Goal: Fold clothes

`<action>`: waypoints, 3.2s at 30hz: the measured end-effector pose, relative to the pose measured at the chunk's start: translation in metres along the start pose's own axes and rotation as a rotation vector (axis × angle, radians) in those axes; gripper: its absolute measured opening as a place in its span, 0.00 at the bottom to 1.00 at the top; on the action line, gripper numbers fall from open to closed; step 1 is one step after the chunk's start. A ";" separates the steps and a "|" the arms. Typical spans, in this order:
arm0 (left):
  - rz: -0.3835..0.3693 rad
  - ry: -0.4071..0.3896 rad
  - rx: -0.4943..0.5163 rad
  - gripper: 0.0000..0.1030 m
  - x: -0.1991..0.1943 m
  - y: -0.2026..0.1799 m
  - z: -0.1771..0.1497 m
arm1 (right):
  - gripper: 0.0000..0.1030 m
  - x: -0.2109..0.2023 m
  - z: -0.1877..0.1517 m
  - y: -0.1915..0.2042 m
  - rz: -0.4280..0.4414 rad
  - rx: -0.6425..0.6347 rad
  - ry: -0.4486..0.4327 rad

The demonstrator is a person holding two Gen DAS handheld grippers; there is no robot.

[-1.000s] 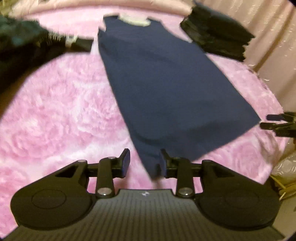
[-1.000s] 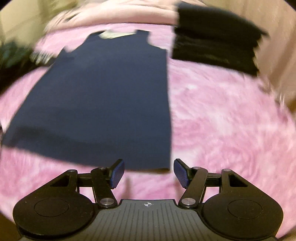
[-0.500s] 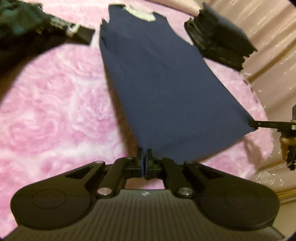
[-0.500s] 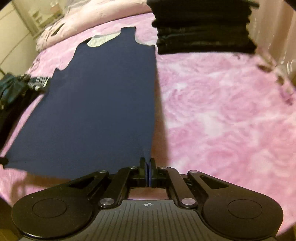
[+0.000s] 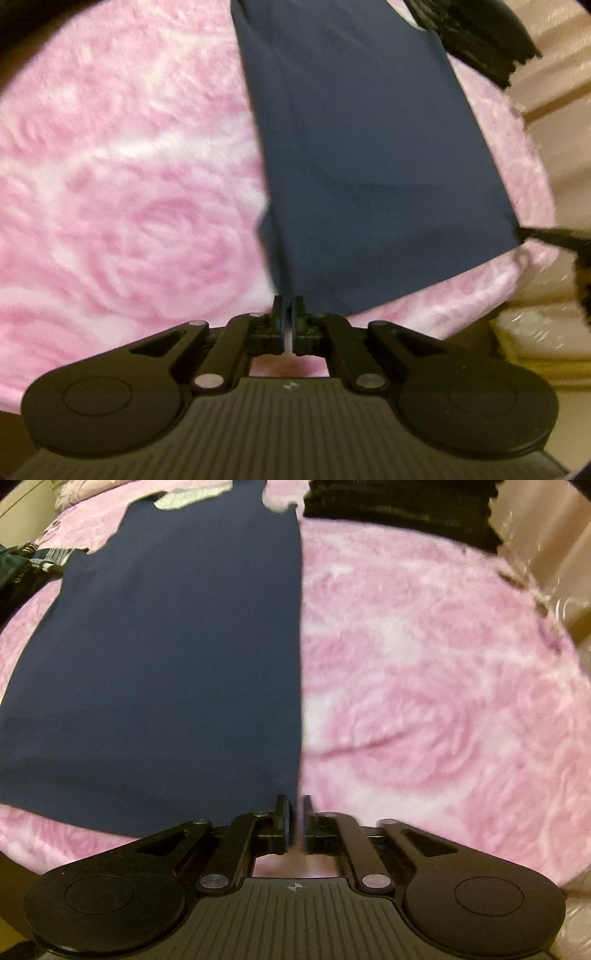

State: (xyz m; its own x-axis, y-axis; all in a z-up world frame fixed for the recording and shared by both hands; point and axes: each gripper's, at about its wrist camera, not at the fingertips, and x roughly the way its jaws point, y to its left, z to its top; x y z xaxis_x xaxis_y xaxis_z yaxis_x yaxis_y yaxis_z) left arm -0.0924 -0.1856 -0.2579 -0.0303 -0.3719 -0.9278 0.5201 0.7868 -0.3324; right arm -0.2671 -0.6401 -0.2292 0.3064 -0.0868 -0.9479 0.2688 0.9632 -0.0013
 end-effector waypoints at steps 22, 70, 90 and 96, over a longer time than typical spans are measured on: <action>0.001 -0.268 0.083 0.28 0.057 0.040 0.281 | 0.58 0.075 0.252 0.085 0.136 -0.211 -0.128; -0.167 -0.361 0.017 0.00 0.132 0.060 0.557 | 0.00 0.246 0.521 0.078 -0.062 -0.231 -0.344; -0.038 -0.329 0.255 0.21 0.090 0.036 0.413 | 0.69 0.153 0.300 0.134 0.319 -0.158 -0.211; -0.054 -0.116 0.373 0.21 0.102 0.021 0.296 | 0.69 0.133 0.200 0.120 0.133 -0.204 -0.081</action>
State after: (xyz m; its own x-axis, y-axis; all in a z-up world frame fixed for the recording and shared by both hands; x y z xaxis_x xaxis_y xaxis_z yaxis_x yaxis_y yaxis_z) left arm 0.1685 -0.3528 -0.3093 0.0198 -0.4780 -0.8781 0.7955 0.5396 -0.2758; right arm -0.0118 -0.5873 -0.2922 0.4009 0.0323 -0.9156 0.0339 0.9982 0.0501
